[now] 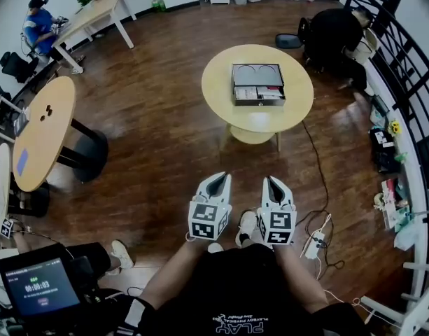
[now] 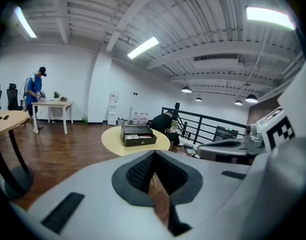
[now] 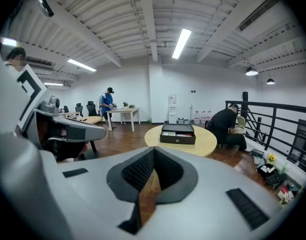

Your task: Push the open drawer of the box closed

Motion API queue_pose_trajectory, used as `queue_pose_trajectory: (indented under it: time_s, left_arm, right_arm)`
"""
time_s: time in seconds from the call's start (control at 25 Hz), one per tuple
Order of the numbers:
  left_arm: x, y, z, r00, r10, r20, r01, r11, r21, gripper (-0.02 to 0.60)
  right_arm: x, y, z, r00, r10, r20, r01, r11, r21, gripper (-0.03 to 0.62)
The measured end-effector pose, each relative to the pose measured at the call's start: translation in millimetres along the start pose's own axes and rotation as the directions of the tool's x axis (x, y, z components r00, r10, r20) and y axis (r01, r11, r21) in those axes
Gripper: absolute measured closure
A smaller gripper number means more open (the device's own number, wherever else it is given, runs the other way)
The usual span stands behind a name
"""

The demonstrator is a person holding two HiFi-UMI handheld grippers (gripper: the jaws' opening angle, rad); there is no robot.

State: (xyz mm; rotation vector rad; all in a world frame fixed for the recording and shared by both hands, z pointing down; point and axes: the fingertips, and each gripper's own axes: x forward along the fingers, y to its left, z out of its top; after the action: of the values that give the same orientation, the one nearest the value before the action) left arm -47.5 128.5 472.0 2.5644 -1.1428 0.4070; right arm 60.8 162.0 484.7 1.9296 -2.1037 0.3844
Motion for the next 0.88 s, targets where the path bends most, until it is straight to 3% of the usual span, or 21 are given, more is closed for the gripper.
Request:
queue_pose_trajectory:
  time_s: [0.28,0.6,0.88]
  left_arm:
    - [46.3,-1.2,12.3,0.999,0.028,-0.021,-0.028,1.000,-0.012,0.584]
    - [73.9,-3.5,32.8,0.998,0.065,-0.008,-0.065,0.998,0.009,0.584]
    - [99.8,6.0,47.2,0.998,0.066,-0.004,-0.066,0.998,0.024,0.584]
  right_arm:
    - [39.8,-20.4,21.9,0.997,0.073,0.011,-0.072,0.993,-0.095,0.589]
    - [66.1,-20.0,30.6,0.984,0.177,0.012,-0.175,0.981,-0.084,0.589]
    - [95.3,-28.6,36.2,0.982,0.189,-0.006,-0.189,0.980,-0.067,0.589]
